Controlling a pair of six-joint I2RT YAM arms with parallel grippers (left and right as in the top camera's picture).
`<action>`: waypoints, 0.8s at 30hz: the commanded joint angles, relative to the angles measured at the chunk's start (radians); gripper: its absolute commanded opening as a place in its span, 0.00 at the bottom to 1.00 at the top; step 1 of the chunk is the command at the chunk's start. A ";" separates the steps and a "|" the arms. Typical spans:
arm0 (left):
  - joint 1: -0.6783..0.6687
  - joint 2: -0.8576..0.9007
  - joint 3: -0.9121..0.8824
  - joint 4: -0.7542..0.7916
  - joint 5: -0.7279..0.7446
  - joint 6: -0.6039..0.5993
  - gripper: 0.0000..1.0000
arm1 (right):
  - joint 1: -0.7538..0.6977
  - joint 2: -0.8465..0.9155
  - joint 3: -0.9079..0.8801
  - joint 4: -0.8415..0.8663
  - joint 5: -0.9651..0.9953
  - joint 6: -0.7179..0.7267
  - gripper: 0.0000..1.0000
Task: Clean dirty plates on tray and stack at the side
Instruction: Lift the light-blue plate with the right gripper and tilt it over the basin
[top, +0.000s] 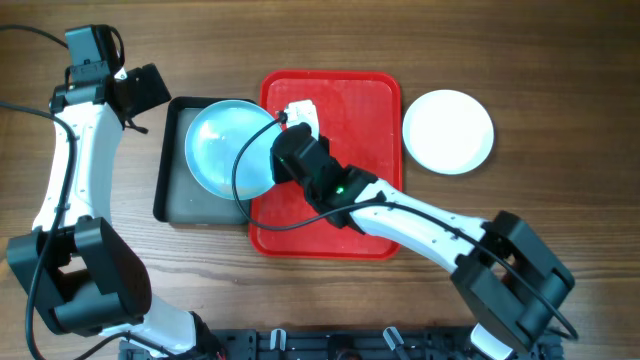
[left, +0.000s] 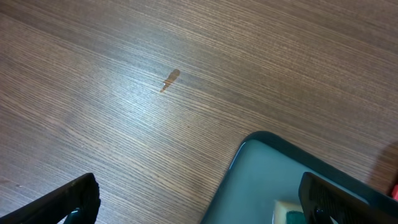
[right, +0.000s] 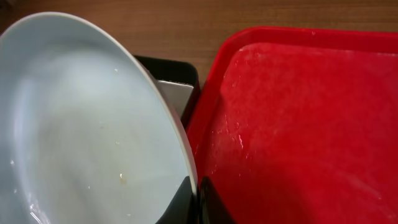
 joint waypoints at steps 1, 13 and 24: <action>0.004 -0.003 0.008 0.003 -0.010 -0.009 1.00 | 0.002 0.029 0.014 0.043 0.035 -0.029 0.04; 0.004 -0.003 0.008 0.003 -0.010 -0.009 1.00 | 0.043 0.031 0.014 0.216 0.066 -0.414 0.04; 0.004 -0.003 0.008 0.003 -0.010 -0.009 1.00 | 0.142 0.031 0.014 0.454 0.090 -0.904 0.04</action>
